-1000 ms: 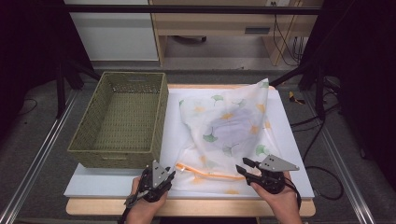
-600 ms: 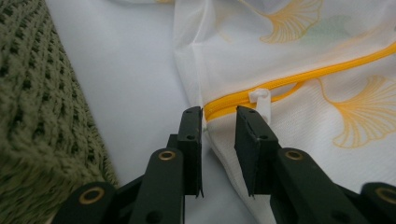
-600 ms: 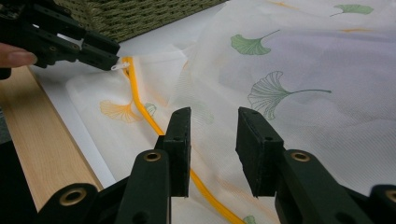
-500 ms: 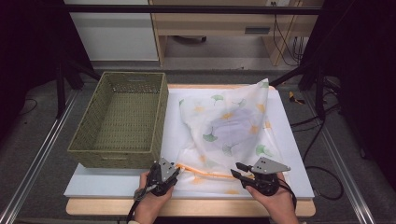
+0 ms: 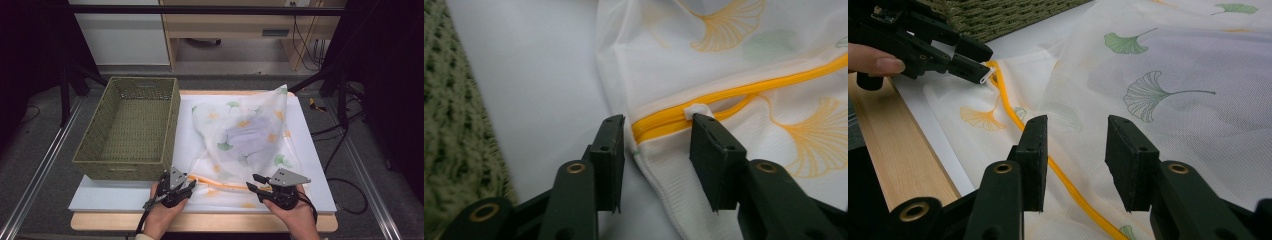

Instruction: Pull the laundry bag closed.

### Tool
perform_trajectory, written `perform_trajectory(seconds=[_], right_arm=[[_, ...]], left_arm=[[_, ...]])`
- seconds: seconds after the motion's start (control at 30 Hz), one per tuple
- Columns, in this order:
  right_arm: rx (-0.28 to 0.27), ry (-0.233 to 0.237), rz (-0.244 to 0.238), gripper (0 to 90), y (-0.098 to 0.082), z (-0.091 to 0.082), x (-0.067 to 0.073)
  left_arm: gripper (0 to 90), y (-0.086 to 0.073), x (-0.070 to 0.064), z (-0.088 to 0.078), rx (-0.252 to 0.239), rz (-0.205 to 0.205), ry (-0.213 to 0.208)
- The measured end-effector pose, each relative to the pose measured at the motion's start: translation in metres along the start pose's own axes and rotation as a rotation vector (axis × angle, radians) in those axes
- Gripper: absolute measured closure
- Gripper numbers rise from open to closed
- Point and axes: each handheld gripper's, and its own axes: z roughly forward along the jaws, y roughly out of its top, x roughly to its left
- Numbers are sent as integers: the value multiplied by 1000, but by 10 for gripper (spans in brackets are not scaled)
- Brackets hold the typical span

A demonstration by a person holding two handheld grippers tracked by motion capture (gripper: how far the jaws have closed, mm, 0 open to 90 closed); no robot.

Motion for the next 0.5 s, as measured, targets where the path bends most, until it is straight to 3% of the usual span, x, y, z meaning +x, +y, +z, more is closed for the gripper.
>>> perform_trajectory(seconds=[0.37, 0.5], right_arm=[[1, 13, -4, 602, 1, 2, 3], [7, 20, -6, 603, 2, 3, 6]], left_arm=[[843, 2, -8, 2, 2, 44, -6], [872, 5, -10, 1, 10, 71, 9]])
